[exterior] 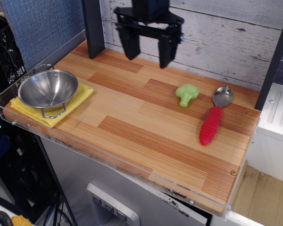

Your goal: Put the broccoli on the left side of the spoon.

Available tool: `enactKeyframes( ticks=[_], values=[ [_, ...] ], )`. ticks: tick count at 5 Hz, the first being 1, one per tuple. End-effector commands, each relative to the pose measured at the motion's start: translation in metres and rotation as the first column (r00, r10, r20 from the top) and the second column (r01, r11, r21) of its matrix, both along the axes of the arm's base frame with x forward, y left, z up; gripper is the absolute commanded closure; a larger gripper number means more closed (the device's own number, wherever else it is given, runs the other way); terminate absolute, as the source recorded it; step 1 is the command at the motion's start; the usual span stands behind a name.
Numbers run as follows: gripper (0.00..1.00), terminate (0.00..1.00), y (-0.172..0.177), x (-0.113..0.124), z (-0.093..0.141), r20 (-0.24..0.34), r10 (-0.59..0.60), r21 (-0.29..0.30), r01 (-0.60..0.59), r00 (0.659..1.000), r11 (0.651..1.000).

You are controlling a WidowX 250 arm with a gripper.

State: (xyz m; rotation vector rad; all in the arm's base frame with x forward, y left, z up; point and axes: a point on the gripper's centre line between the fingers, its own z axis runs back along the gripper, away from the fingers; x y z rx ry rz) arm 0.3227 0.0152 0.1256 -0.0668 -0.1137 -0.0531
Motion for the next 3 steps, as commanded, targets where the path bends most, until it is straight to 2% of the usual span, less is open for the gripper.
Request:
enactKeyframes(
  ticks=[1,2,3],
  values=[
    [0.00,0.00,0.0091,-0.0260,0.0286,0.129,0.074,0.050,-0.081,0.989,0.996],
    [0.00,0.00,0.0122,-0.0273,0.0320,0.089,0.035,0.073,-0.041,0.995,0.996],
    [0.00,1.00,0.0122,-0.0273,0.0320,0.089,0.035,0.073,-0.041,0.995,0.996]
  ],
)
